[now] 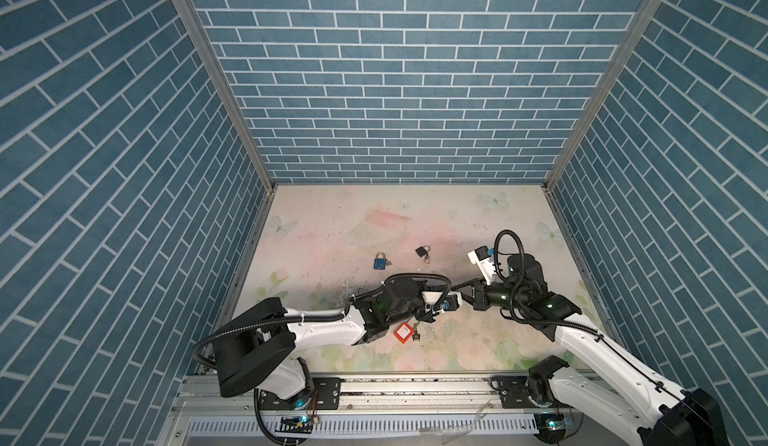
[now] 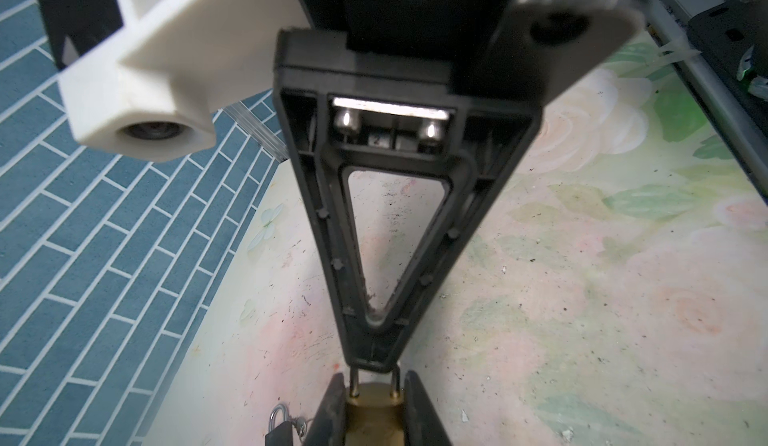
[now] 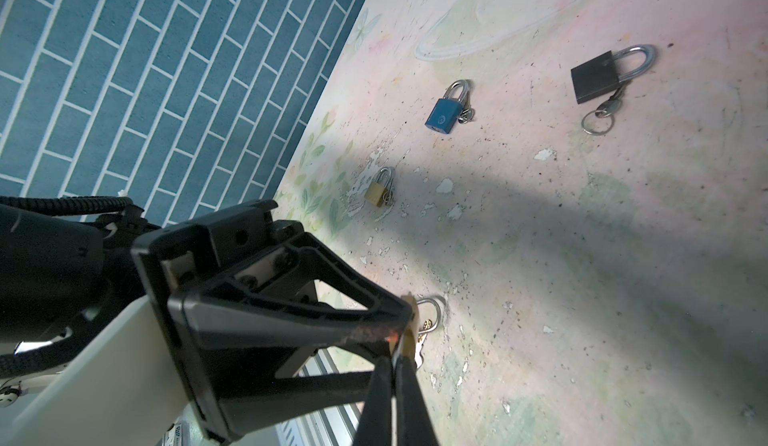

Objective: Lock with the key

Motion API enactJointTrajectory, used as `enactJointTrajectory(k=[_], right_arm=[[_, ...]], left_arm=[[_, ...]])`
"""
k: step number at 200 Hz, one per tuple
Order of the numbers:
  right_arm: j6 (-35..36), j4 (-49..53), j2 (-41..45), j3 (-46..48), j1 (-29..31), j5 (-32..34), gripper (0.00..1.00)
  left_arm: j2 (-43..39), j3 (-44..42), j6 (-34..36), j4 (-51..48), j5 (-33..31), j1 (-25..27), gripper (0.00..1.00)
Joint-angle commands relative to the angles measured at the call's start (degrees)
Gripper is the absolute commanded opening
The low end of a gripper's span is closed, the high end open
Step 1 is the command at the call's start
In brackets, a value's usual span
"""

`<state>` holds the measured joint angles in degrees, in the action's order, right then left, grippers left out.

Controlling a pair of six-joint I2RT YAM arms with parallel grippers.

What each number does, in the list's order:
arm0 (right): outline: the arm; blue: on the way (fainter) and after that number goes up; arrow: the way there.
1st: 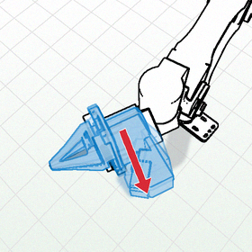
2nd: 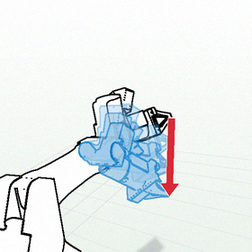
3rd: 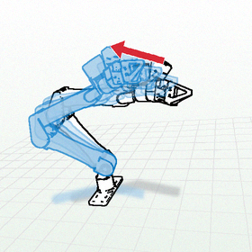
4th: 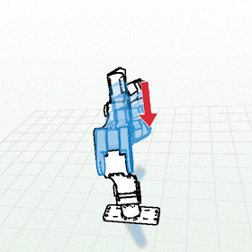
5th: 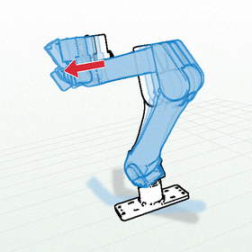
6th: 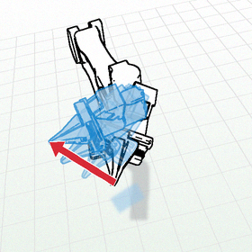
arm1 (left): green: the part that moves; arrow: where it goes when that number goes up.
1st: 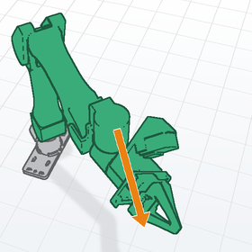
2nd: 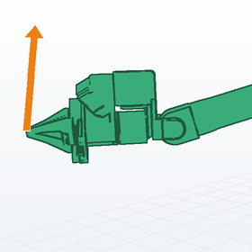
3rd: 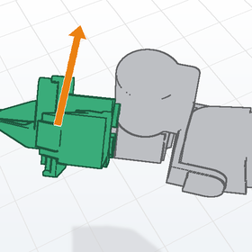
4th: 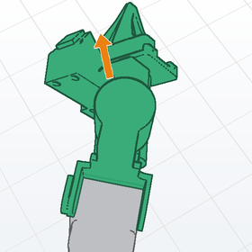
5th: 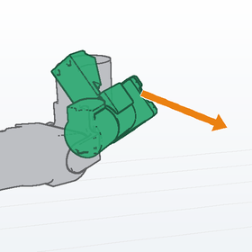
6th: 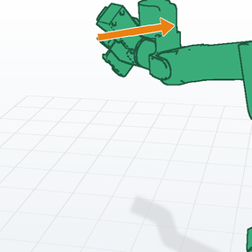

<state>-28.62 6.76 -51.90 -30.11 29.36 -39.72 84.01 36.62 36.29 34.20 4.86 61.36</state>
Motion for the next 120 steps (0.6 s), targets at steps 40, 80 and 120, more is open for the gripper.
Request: enactJointTrajectory(k=[40, 80, 120], right_arm=[[-2.10, -0.21, -3.30, 1.28, 1.75, -4.16, 0.00], [-1.95, -0.52, -4.78, 1.37, 1.84, -5.01, 0.00], [-3.55, -1.22, -6.15, 1.26, 1.97, -4.74, 0.00]], left_arm=[[-0.09, 4.75, 0.98, 12.67, 4.18, 0.91, 0.00], [0.67, 5.56, 0.71, 13.81, 5.04, 1.00, 0.00], [0.89, 5.68, 0.58, 14.89, 4.98, 1.03, 0.00]])
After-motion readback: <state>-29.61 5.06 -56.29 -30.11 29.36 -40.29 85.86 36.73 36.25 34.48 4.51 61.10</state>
